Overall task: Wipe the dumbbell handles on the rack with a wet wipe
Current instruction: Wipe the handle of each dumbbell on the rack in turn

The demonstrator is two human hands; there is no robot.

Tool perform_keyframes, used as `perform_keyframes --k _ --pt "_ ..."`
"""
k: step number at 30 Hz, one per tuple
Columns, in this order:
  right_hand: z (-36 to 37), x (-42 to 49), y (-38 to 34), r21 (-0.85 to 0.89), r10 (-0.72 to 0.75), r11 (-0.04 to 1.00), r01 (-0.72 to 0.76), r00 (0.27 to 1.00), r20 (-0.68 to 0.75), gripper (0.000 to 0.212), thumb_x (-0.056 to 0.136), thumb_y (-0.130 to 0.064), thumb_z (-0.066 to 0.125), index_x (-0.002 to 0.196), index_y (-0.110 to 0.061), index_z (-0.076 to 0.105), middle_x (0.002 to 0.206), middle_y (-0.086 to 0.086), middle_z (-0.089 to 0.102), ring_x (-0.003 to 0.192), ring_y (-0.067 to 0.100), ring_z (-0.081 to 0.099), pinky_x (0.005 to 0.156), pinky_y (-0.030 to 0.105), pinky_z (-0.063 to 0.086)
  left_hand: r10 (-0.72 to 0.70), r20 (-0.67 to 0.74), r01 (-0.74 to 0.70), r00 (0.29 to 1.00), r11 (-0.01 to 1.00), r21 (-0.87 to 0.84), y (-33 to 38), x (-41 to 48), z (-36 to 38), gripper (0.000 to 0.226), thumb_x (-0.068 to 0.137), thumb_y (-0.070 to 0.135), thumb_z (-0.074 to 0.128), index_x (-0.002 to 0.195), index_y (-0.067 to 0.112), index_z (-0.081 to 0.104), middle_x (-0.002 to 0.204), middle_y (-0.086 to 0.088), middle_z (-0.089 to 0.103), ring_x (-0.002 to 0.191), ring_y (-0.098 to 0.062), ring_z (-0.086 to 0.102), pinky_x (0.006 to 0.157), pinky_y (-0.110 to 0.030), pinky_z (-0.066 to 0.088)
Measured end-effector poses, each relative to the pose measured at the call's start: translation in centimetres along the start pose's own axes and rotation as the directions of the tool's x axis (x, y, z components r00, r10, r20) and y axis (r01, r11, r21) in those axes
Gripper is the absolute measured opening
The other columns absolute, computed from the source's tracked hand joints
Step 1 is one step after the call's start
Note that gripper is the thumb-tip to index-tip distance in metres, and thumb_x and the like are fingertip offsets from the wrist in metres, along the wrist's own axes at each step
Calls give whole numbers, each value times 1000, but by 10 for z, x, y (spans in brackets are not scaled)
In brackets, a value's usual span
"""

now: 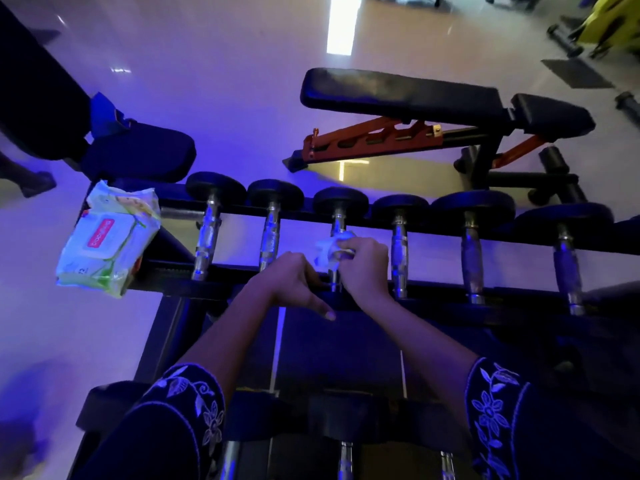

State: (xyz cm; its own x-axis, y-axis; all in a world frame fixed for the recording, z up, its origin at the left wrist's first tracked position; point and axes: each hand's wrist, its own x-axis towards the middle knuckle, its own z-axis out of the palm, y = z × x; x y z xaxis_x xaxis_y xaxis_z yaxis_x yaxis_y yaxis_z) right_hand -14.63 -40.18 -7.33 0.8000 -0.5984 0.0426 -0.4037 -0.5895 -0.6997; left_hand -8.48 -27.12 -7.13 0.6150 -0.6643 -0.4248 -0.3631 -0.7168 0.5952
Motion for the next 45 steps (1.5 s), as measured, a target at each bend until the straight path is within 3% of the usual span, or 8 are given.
perform_keyframes --k 3,10,15,34,38,40,42,45 --pt "-2 15 -10 109 61 992 -58 998 -24 26 77 4 59 98 -2 74 92 10 73 74 10 63 58 -1 37 27 16 -27 999 999 -44 2 -2 -1 46 53 42 94 66 7 67 57 20 61 43 21 37 46 -15 32" --pt "14 -13 -12 -35 -15 999 14 999 -52 25 81 -1 54 98 -3 72 96 14 70 92 27 63 75 27 46 104 34 -101 994 992 -74 -7 7 1 48 49 39 96 56 10 59 65 17 61 40 9 42 46 -13 31" --pt "11 14 -30 23 108 994 -106 989 -103 18 81 0 54 89 4 70 84 21 69 78 32 64 68 40 53 97 19 -96 995 995 -28 -16 15 4 65 32 73 84 68 19 74 59 9 66 60 -5 58 57 -30 44" --pt "19 -21 0 -65 33 997 -40 994 -100 25 81 -1 60 102 -5 73 98 13 72 93 25 65 78 25 45 117 35 -115 993 992 -51 -11 8 -2 48 45 53 92 79 22 78 60 12 66 65 -7 63 65 -32 53" --pt "16 4 2 103 145 985 -135 985 -95 13 78 -1 62 82 -6 73 79 7 71 70 12 59 58 20 37 101 17 -100 995 994 -51 -7 6 -2 54 45 55 92 84 22 78 53 18 55 58 4 51 59 -22 42" --pt "16 29 3 376 336 869 -321 942 29 13 84 -7 58 76 -14 65 72 3 66 63 14 55 52 23 37 92 4 -92 996 995 -45 -6 6 -3 64 45 55 92 96 19 78 60 25 54 64 9 53 63 -18 43" --pt "18 34 7 686 418 502 -527 842 342 16 91 -10 48 82 -13 61 81 14 69 68 27 60 58 29 43 92 1 -92 996 995 -33 -5 5 -3 66 46 56 92 100 20 78 64 25 56 71 4 58 65 -18 44" --pt "17 24 24 705 430 288 -648 745 510 27 91 2 34 96 -2 60 91 22 65 79 33 62 77 44 51 105 5 -105 994 994 -21 -5 5 -3 67 48 57 91 103 21 78 61 27 54 67 10 54 65 -16 42"
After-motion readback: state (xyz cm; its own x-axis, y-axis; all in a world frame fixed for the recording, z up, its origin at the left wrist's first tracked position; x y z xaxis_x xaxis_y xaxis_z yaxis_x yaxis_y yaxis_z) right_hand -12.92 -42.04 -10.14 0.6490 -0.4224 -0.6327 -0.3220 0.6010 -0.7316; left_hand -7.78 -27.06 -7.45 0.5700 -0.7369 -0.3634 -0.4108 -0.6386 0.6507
